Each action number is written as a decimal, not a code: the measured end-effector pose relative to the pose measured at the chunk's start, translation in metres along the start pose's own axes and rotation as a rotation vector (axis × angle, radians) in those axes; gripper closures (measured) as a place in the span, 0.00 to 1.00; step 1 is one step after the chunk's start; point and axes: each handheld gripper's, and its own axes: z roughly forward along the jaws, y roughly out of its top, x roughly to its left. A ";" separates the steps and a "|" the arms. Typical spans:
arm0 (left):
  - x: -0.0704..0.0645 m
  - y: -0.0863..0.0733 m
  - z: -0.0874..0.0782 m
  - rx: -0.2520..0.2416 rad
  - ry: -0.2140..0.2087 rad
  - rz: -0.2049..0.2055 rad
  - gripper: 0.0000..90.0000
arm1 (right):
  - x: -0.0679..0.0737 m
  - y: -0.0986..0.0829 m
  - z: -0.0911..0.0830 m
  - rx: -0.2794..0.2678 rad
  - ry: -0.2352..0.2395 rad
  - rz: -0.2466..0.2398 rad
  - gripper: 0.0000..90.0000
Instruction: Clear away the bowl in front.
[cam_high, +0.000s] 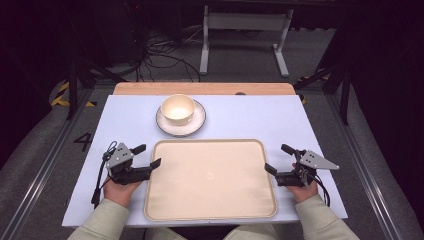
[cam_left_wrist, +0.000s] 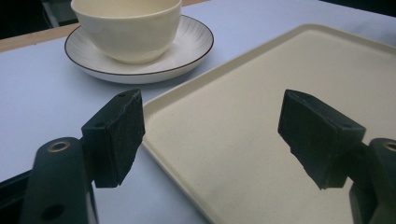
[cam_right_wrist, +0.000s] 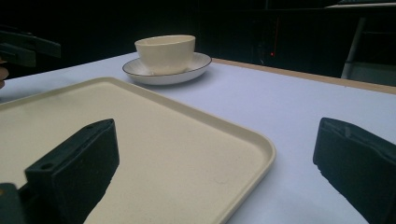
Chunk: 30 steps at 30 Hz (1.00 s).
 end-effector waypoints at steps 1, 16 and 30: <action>0.001 0.002 -0.001 -0.003 -0.019 -0.028 0.26 | 0.000 0.000 0.000 0.000 0.000 0.000 0.01; -0.009 0.021 -0.010 -0.011 -0.045 -0.023 0.26 | -0.001 0.000 0.000 -0.002 -0.002 0.010 0.01; -0.007 0.042 -0.018 -0.044 -0.025 -0.001 0.26 | -0.001 0.000 0.000 0.001 -0.005 0.015 0.01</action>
